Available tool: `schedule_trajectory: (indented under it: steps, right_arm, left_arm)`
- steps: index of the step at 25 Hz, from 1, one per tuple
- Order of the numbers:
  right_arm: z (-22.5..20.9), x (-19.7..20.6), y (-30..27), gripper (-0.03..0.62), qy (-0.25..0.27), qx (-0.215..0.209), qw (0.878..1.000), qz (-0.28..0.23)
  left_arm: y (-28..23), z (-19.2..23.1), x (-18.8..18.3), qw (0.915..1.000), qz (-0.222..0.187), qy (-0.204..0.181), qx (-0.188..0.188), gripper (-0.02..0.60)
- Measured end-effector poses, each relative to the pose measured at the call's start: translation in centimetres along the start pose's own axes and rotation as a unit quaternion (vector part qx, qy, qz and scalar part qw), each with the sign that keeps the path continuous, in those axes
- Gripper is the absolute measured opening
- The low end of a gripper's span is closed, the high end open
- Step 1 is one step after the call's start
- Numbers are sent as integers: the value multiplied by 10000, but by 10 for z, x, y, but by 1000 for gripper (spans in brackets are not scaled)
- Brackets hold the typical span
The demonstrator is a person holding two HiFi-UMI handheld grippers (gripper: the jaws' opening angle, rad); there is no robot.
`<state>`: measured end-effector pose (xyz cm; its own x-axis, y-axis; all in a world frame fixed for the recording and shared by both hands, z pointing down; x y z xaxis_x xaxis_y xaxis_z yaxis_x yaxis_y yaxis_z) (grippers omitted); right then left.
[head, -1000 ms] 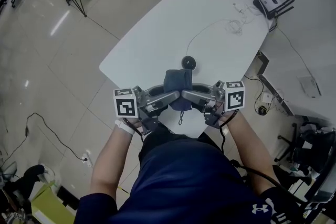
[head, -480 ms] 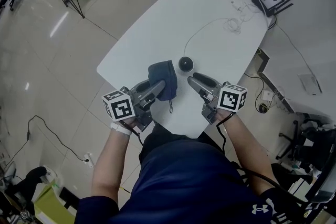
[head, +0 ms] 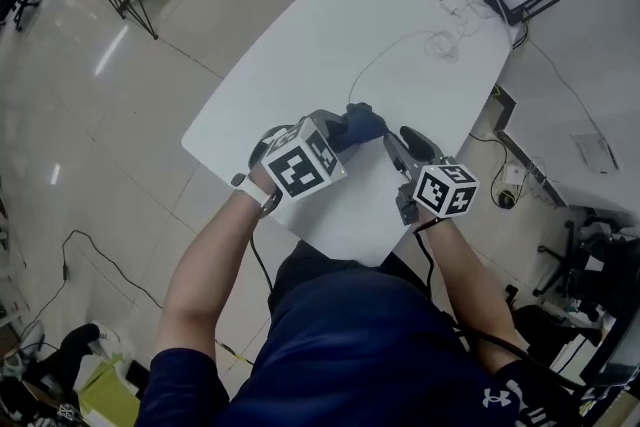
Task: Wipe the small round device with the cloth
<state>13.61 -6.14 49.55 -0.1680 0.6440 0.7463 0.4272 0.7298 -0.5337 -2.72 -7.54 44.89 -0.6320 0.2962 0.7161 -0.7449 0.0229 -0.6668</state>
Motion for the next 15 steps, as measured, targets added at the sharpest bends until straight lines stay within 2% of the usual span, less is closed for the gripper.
schedule_trajectory:
  steps: [2, 5, 7, 9, 11, 12, 13, 15]
  right_arm:
    - [-18, 4, 8, 181, -331, 249, 9991, -26]
    - [-32, 4, 17, 159, -667, 394, 9969, -135]
    - [-39, 1, 21, 134, -784, 466, 9954, -282]
    - [-42, 3, 21, 127, -871, 474, 9946, -308]
    - [-41, 9, 20, 127, -1002, 400, 9939, -233]
    - [-39, 13, 19, 127, -1061, 339, 9936, -183]
    - [-36, 16, 17, 127, -1080, 260, 9937, -125]
    - [-26, 20, 11, 127, -888, 44, 9960, 40]
  left_arm:
    - [-17, 2, 0, 9988, 411, -140, 225, 73]
    - [-19, 12, -2, 9966, 699, -44, 429, 67]
    - [-13, 27, -7, 9953, 674, 206, 663, 67]
    - [-7, 44, -9, 9907, 442, 715, 1068, 69]
    - [-5, 66, -2, 9790, 52, 1388, 1490, 69]
    - [-5, 76, 6, 9700, -157, 1730, 1699, 69]
    - [-6, 85, 15, 9587, -354, 2073, 1915, 69]
    - [-6, 98, 37, 9308, -716, 2751, 2298, 71]
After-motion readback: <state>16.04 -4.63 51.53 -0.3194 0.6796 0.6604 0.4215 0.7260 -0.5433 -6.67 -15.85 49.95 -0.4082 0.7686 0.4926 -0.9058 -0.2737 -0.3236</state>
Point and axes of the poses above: the fingertips, and each gripper's own axes: y backward along the fingers, z to its left, x out of its underside, the point moved 7 cm from there along y, backward along the fingers, and after that the axes turned 8 degrees about x, right-handed, at the moved point
